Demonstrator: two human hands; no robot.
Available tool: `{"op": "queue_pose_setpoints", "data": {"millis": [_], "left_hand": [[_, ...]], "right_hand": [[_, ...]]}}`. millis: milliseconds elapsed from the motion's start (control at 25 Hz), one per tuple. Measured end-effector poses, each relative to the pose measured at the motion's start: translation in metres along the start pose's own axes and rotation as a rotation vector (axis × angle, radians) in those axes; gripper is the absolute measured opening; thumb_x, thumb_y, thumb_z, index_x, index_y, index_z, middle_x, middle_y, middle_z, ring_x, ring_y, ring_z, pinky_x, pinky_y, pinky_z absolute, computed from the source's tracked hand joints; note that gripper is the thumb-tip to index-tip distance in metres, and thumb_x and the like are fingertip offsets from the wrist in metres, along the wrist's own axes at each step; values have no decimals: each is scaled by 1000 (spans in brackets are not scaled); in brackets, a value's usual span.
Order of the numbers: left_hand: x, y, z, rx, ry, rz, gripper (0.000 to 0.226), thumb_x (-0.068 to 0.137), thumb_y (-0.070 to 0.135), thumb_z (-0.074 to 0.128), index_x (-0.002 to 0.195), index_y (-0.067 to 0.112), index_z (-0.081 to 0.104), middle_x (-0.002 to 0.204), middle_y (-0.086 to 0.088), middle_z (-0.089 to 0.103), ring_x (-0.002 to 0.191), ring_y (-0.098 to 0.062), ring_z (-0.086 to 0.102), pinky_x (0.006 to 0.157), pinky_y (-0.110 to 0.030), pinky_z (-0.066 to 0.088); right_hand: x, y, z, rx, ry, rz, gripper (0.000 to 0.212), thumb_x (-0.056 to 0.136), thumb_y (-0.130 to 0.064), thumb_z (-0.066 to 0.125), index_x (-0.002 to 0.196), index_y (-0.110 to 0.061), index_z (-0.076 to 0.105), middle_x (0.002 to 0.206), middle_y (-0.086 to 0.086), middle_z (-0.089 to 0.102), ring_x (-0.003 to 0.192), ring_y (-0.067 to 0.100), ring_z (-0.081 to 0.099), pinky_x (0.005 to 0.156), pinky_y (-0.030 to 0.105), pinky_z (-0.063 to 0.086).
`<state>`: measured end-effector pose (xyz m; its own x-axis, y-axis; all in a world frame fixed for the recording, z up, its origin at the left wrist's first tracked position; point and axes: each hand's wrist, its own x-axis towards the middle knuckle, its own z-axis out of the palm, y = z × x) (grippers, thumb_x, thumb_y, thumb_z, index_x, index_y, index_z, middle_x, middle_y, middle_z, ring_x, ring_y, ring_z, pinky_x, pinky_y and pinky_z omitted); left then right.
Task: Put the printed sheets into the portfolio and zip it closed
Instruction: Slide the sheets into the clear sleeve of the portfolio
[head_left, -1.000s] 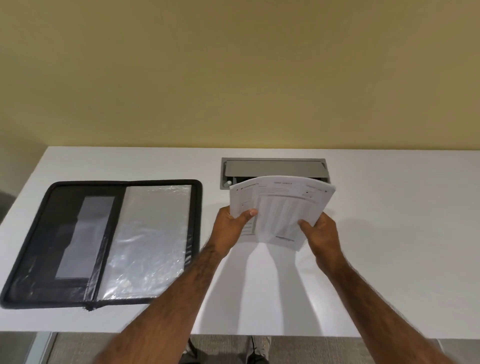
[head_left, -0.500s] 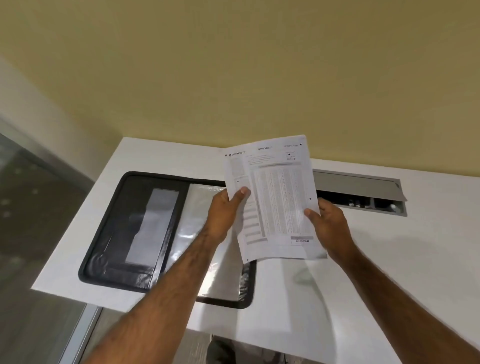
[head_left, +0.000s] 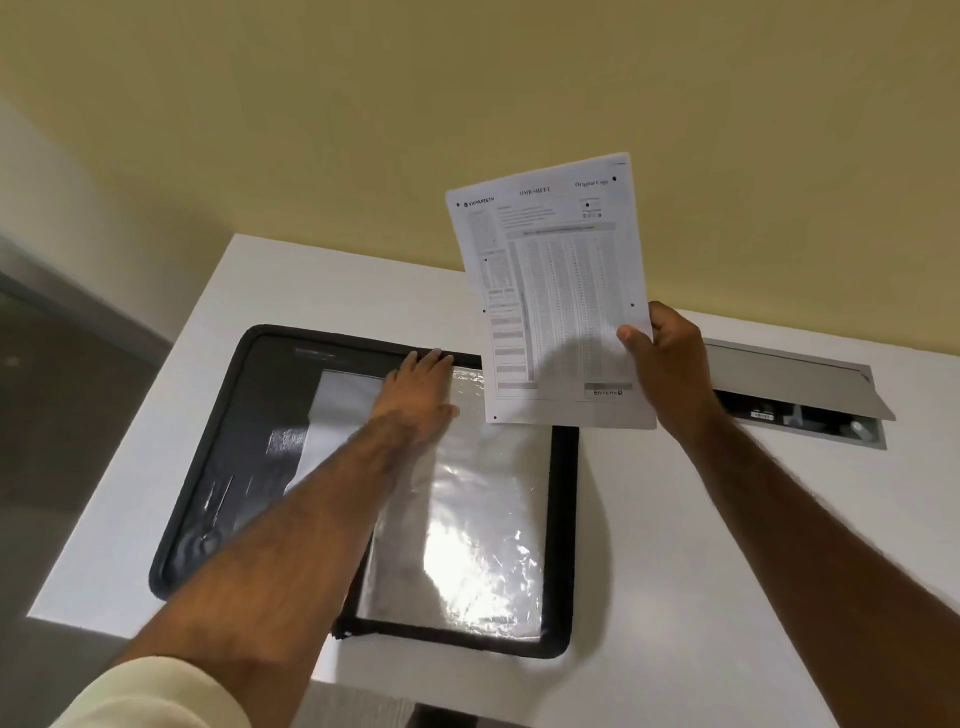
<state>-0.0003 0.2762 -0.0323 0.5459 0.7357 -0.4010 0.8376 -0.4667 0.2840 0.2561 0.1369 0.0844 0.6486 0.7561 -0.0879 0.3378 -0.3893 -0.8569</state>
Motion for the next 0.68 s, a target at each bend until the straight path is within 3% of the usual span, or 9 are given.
{"op": "queue_pose_setpoints", "data": {"millis": [120, 240, 320, 400, 560, 680], "left_hand": [[-3, -13, 18, 7, 21, 26, 87, 88, 49, 64, 158, 28, 17, 167, 7, 13, 154, -25, 10, 124, -48, 13], [-13, -20, 24, 6, 32, 58, 88, 88, 51, 63, 158, 30, 15, 167, 9, 12, 154, -23, 9, 124, -46, 9], [-21, -20, 25, 30, 52, 77, 80, 90, 48, 62, 156, 29, 21, 166, 6, 16, 154, -24, 12, 124, -48, 12], [-25, -17, 25, 61, 127, 111, 62, 92, 42, 62, 147, 28, 39, 162, -2, 29, 150, -26, 24, 122, -48, 20], [-19, -5, 17, 30, 290, 86, 18, 90, 27, 62, 105, 23, 70, 128, -4, 61, 118, -27, 53, 99, -40, 40], [-14, 2, 9, 31, 312, 41, 15, 90, 23, 56, 92, 23, 71, 102, 2, 66, 95, -24, 54, 81, -37, 44]], "right_hand": [[2, 2, 8, -97, -18, -38, 14, 93, -13, 57, 103, -11, 67, 94, 3, 69, 78, 14, 61, 54, 6, 41], [1, 9, 11, -102, -23, -16, 13, 94, -14, 57, 102, -9, 67, 96, 8, 71, 84, 23, 66, 60, 21, 48], [3, 10, 13, -112, -14, -18, 15, 94, -14, 56, 103, -8, 66, 98, 10, 71, 87, 26, 67, 63, 25, 49], [6, 10, 14, -122, 1, -24, 15, 94, -13, 56, 104, -6, 66, 99, 11, 70, 86, 25, 65, 59, 21, 45], [16, 8, 15, -96, 27, -52, 14, 93, -11, 57, 103, -6, 65, 97, 7, 66, 84, 21, 59, 53, 3, 37], [26, 4, 17, -34, 32, -61, 15, 91, -12, 57, 103, -10, 66, 99, 5, 69, 85, 18, 62, 57, 3, 40]]}}
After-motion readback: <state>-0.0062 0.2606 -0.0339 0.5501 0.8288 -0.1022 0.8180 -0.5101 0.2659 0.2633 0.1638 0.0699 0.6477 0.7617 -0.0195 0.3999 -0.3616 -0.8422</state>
